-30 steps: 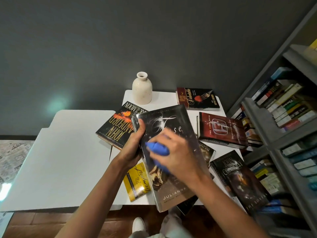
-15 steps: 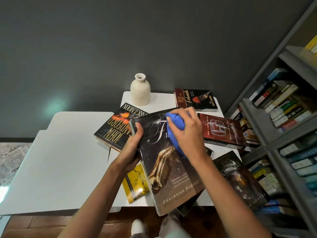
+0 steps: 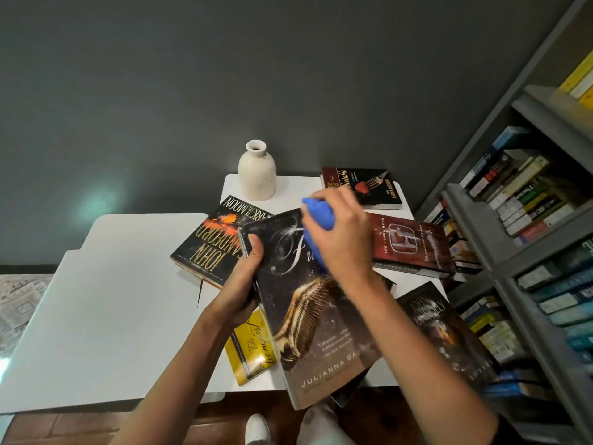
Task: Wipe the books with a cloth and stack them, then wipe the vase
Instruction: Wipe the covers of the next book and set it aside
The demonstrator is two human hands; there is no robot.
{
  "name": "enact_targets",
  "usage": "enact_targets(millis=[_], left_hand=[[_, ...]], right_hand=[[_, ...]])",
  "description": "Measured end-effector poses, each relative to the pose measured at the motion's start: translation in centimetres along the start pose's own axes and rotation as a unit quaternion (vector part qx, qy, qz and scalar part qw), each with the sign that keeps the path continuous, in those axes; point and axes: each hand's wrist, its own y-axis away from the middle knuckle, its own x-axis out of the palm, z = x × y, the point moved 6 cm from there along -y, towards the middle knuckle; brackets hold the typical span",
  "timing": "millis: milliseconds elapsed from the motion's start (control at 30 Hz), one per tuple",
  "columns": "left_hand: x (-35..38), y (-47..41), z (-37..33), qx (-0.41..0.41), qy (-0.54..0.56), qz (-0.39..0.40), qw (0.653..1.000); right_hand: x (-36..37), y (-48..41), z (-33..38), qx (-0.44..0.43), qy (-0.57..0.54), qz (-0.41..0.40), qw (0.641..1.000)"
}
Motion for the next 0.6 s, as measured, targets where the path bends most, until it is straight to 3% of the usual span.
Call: enact_targets(millis=[133, 233, 333, 400, 500, 600], left_hand=[[-0.7, -0.1, -0.3, -0.007, -0.017, -0.015, 1.000], [-1.3, 0.2, -0.1, -0.025, -0.019, -0.017, 0.999], [-0.6, 0.1, -0.1, -0.022, -0.003, 0.002, 1.000], [0.0, -0.2, 0.0, -0.015, 0.010, 0.009, 1.000], [-0.3, -0.5, 0.1, -0.012, 0.007, 0.001, 1.000], [-1.1, -0.2, 0.1, -0.019, -0.005, -0.009, 1.000]], right_hand=[[1.2, 3.5, 0.9, -0.058, -0.022, 0.101, 0.993], [-0.8, 2.1, -3.7, 0.040, -0.013, 0.034, 0.999], [-1.1, -0.1, -3.4, 0.042, -0.010, -0.015, 0.999], [0.3, 0.1, -0.1, -0.010, -0.021, 0.016, 1.000], [2.3, 3.5, 2.9, -0.084, -0.038, 0.127, 0.988], [1.1, 4.5, -0.2, -0.045, -0.038, 0.126, 0.990]])
